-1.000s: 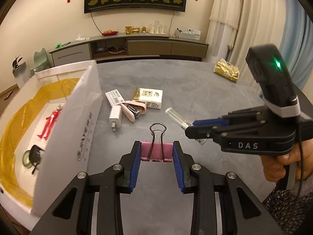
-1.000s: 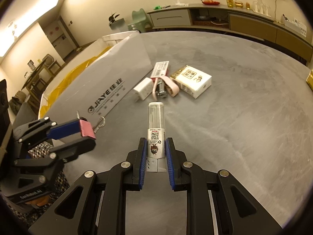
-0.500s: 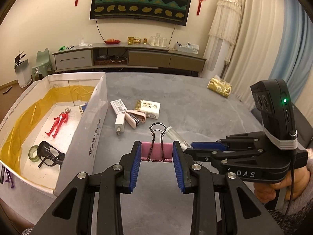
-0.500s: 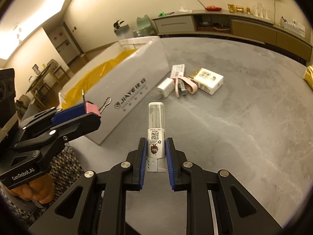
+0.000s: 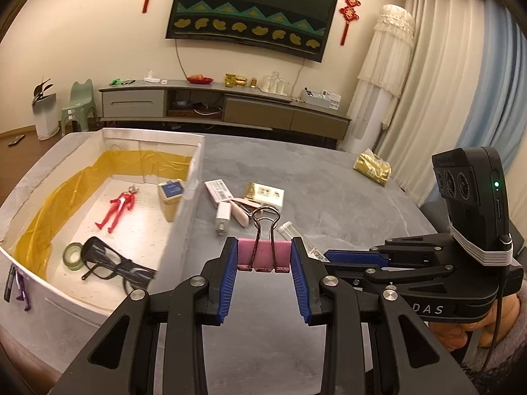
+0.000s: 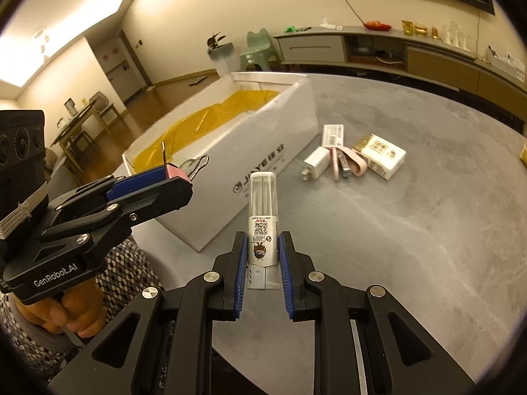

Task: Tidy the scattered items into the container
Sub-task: 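Carry the lip-gloss tube and pink binder clip with both grippers over the box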

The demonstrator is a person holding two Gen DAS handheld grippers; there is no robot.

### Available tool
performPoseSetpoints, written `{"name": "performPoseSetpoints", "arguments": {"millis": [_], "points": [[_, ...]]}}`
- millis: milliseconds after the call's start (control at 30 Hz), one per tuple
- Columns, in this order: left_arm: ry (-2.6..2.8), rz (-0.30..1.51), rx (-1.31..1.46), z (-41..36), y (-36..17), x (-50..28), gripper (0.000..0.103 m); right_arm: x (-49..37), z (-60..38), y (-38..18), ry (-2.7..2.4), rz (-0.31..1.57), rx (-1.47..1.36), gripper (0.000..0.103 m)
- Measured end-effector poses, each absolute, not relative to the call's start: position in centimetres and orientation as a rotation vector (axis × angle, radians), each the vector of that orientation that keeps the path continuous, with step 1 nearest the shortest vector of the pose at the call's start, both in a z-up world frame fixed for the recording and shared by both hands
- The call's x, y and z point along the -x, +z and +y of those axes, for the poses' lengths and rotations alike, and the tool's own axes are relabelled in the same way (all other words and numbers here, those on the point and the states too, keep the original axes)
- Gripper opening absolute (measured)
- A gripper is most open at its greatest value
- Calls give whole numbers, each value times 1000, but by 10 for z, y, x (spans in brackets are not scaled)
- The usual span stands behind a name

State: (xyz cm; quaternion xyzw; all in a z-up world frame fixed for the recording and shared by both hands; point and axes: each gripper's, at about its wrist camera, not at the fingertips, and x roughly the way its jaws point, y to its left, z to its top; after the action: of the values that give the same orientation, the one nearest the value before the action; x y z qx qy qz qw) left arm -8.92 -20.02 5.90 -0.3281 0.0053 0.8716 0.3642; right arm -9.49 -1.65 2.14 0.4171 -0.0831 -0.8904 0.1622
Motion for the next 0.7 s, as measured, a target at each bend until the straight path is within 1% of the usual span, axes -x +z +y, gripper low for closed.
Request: {"name": "performPoseSetpoints", "arguments": {"millis": [467,700], "points": [[2278,-118,831,-248,72,109,33,113,-49,44,-2527,-145,-1168,20],[2324,-107,829,-262,81,124,33,124,-67,56,-2516,-90,-1150,20]]}}
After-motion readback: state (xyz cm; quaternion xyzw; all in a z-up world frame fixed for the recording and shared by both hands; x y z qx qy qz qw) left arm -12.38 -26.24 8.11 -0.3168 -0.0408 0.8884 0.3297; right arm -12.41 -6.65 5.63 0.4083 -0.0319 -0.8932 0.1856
